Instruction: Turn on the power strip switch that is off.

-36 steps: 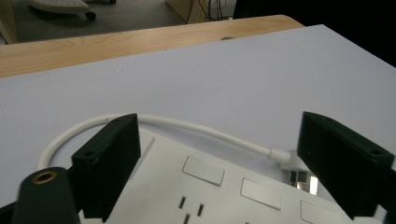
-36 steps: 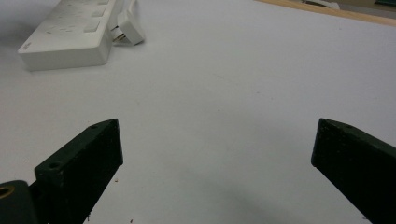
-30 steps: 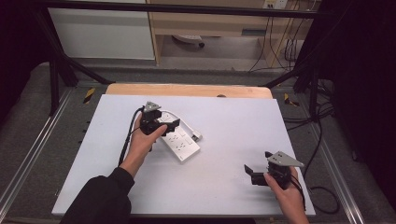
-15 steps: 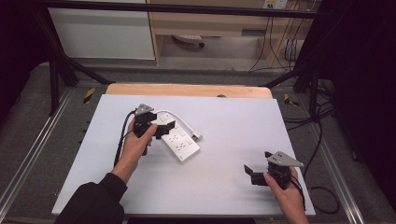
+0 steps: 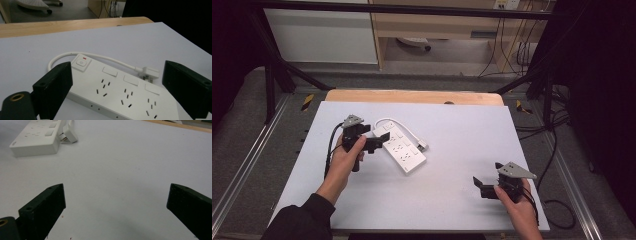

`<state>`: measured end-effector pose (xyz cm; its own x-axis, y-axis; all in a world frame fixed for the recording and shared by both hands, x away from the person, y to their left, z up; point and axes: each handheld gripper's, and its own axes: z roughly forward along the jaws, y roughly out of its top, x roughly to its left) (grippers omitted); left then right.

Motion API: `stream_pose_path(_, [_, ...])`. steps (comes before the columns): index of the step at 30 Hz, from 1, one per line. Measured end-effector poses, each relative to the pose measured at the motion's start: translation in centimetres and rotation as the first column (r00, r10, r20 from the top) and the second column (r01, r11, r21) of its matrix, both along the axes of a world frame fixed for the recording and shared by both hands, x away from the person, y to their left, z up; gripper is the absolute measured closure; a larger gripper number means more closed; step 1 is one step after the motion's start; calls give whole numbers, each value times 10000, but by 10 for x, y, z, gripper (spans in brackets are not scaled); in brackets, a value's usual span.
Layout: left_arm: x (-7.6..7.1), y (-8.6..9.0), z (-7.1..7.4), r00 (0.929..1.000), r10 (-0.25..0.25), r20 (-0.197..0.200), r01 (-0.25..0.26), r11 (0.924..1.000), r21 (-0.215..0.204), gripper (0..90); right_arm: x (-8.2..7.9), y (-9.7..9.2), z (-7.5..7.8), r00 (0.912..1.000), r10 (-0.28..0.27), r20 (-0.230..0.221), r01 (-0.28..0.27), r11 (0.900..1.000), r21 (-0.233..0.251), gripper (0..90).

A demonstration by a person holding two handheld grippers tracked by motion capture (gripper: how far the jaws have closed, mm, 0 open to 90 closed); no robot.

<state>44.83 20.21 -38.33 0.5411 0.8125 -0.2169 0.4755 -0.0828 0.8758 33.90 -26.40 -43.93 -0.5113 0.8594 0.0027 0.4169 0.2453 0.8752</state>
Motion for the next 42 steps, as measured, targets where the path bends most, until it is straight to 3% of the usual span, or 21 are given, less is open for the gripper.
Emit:
stream_pose_path(29, [-41,35,8,9988,-66,490,76,9997,-215,91,1,0,-1,9999,-2,-126,1,10000,-30,27])
stream_pose_path(42, [-79,66,-14,9974,276,664,-249,9988,-418,92,1,0,-1,9998,-73,-205,75,9999,68,24])
